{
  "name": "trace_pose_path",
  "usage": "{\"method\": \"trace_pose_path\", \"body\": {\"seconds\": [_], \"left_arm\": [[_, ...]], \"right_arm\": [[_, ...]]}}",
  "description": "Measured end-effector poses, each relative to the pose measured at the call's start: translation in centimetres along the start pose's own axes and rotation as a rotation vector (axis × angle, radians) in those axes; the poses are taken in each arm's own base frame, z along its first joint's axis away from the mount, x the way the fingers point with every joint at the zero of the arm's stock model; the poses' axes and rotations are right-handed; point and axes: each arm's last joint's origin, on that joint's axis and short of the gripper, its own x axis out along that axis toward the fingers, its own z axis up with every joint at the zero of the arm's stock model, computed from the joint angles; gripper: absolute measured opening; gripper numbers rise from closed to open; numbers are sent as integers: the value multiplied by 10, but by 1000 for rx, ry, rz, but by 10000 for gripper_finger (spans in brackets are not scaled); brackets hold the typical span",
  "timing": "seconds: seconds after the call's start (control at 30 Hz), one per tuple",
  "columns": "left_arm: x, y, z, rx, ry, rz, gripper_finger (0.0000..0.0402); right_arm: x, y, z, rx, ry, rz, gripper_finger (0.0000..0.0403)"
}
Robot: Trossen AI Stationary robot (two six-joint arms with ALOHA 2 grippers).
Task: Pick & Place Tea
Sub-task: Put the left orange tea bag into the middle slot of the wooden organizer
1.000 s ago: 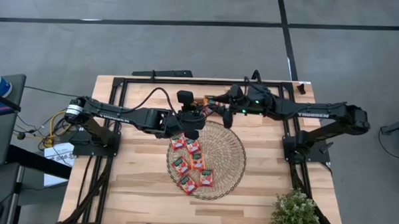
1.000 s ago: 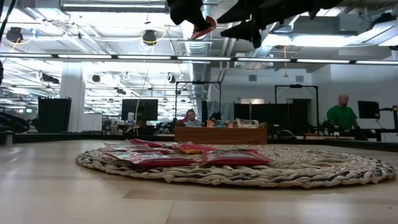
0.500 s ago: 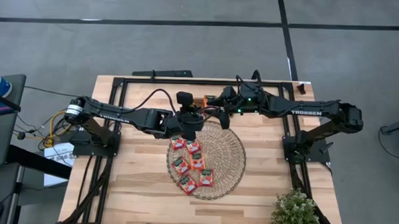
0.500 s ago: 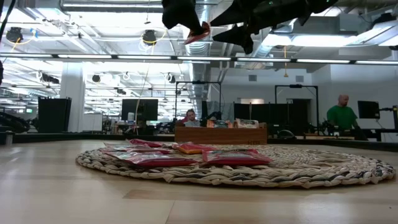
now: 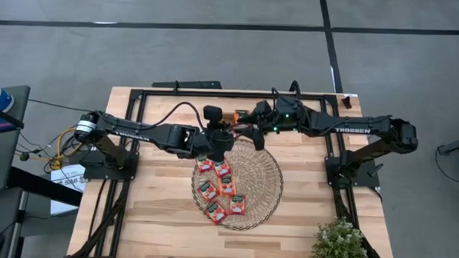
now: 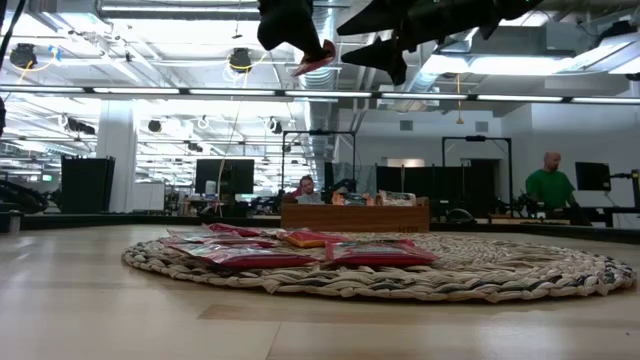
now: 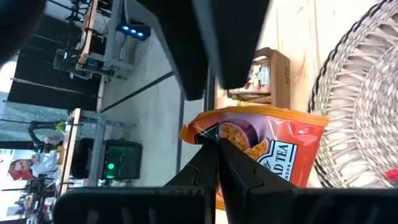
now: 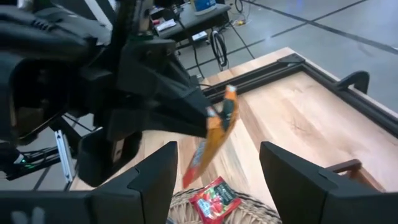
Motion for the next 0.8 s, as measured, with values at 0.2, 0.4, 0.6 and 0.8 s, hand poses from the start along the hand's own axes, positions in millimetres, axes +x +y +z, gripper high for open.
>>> {"method": "trace_pose_path", "body": {"seconds": [0.2,0.4,0.6,0.8], "left_arm": [[0,4,6,-54,-49,24,0],[0,4,8,-63,-67,15,0],[0,4,8,-70,-78,9,0],[0,5,9,-79,-87,9,0]], "right_arm": [[1,4,-1,-4,-2,-8,219],[0,-2,0,0,-13,-52,219],[-1,-4,1,18,-18,-64,212],[-1,-4,1,18,-21,-74,136]]}}
